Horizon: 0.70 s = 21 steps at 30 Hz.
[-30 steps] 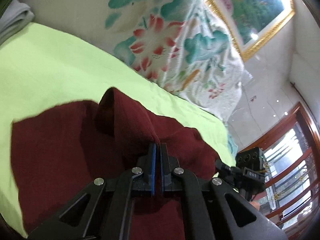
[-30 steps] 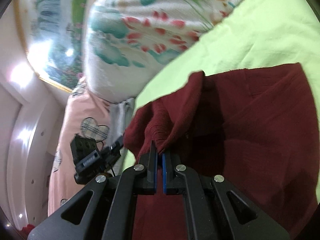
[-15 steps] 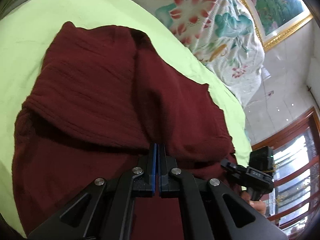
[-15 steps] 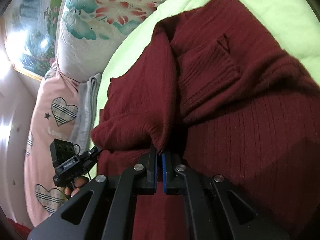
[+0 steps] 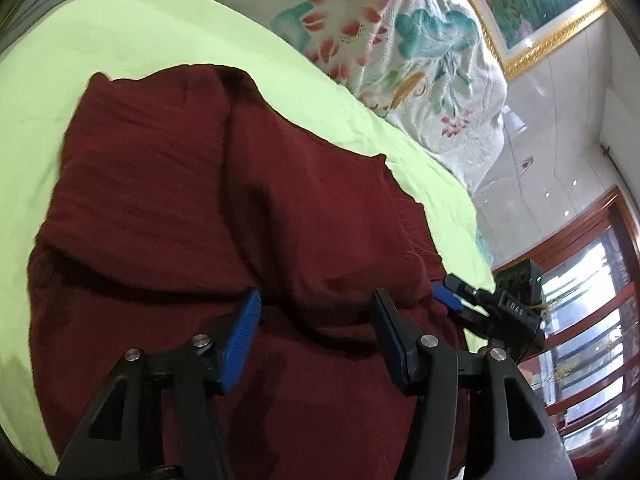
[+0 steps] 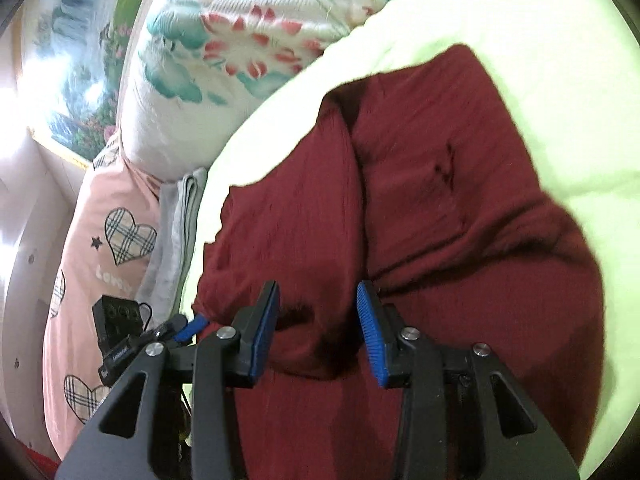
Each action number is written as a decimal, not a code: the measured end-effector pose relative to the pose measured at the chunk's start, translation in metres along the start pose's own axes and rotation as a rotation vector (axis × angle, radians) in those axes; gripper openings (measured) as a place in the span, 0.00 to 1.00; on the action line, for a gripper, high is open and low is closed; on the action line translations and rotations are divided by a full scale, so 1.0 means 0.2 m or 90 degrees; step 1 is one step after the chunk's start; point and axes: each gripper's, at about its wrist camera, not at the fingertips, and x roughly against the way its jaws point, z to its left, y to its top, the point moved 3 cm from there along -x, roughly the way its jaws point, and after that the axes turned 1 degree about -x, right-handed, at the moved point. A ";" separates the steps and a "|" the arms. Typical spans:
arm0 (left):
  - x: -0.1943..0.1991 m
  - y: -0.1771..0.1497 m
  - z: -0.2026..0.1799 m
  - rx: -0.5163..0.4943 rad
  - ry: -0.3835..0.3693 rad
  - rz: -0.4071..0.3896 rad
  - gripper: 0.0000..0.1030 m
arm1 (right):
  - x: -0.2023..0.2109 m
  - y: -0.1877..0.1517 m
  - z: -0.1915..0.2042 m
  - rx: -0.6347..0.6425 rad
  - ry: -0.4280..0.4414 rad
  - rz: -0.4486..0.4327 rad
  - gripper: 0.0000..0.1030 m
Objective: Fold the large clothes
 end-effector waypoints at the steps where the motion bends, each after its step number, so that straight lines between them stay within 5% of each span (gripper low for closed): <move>1: -0.03 0.01 0.00 0.000 0.013 0.004 0.55 | -0.01 0.02 0.00 0.005 -0.007 -0.002 0.40; 8: -0.08 0.04 0.07 0.039 0.024 0.012 0.48 | -0.14 0.06 0.05 0.051 -0.049 0.027 0.40; 17: -0.07 0.05 0.15 0.048 0.018 0.010 0.45 | -0.17 0.06 -0.01 0.023 -0.030 0.030 0.33; 19: -0.13 0.06 0.14 0.052 0.006 0.016 0.29 | -0.18 0.05 0.00 0.022 -0.031 0.036 0.26; 21: -0.17 0.08 0.11 0.046 0.001 0.021 0.06 | -0.20 0.04 0.00 0.026 -0.038 0.046 0.04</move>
